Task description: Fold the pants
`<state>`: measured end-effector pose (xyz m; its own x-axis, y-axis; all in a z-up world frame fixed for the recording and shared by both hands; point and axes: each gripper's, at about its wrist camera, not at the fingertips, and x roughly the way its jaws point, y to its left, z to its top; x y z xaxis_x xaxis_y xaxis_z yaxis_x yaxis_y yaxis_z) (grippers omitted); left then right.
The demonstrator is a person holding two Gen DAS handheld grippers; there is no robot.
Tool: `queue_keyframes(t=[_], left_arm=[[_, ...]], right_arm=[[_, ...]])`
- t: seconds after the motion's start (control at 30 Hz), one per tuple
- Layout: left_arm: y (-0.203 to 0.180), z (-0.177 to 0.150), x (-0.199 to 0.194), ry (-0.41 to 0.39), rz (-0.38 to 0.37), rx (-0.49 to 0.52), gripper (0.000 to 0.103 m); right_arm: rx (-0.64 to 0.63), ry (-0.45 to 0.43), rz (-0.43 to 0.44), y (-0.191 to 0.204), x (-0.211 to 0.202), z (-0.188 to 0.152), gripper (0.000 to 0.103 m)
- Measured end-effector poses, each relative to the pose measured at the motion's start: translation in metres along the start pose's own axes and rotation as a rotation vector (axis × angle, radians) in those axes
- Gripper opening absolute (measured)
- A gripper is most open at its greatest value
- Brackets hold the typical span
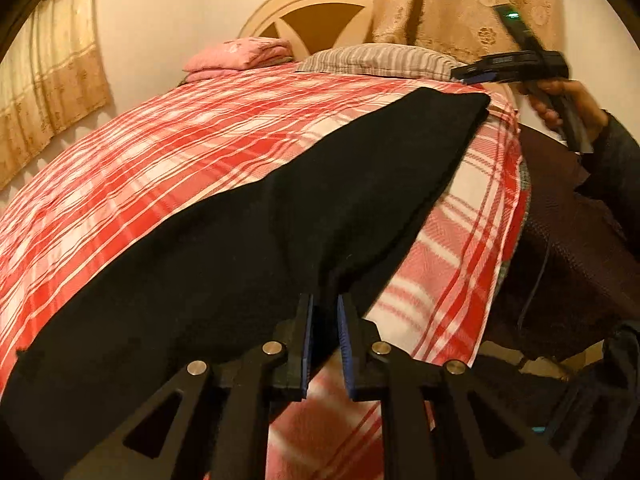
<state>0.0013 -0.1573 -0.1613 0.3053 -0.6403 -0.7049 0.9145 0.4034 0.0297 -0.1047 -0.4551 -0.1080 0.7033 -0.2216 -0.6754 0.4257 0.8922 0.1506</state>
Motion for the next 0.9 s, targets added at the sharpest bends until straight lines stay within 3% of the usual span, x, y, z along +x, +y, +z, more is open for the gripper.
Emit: queue_keyframes(t=[0.13, 0.27, 0.33, 0.5, 0.63, 0.73, 0.8, 0.9], left_arm=[[0.023, -0.014, -0.01, -0.023, 0.047, -0.089, 0.013], [0.048, -0.023, -0.008, -0.02, 0.058, -0.193, 0.013], [0.049, -0.029, -0.002, 0.01, 0.055, -0.189, 0.013], [0.04, -0.041, -0.009, 0.007, 0.037, -0.175, 0.021], [0.048, -0.04, -0.02, -0.022, 0.081, -0.196, 0.022], [0.067, -0.039, -0.025, -0.049, 0.111, -0.278, 0.028], [0.078, -0.043, -0.026, -0.052, 0.112, -0.329, 0.04], [0.083, -0.05, -0.027, -0.045, 0.126, -0.344, 0.041]], right_arm=[[-0.035, -0.051, 0.032, 0.014, -0.032, -0.005, 0.055], [-0.101, -0.069, 0.194, 0.049, -0.043, -0.01, 0.058], [-0.143, -0.047, 0.225, 0.065, -0.035, -0.015, 0.059], [-0.178, 0.106, 0.13, 0.078, 0.007, -0.038, 0.056], [-0.26, 0.084, 0.061, 0.094, -0.003, -0.053, 0.056], [-0.374, 0.049, 0.113, 0.13, -0.015, -0.061, 0.056], [-0.477, 0.045, 0.179, 0.168, -0.015, -0.07, 0.056], [-0.616, 0.062, 0.257, 0.221, -0.003, -0.088, 0.056]])
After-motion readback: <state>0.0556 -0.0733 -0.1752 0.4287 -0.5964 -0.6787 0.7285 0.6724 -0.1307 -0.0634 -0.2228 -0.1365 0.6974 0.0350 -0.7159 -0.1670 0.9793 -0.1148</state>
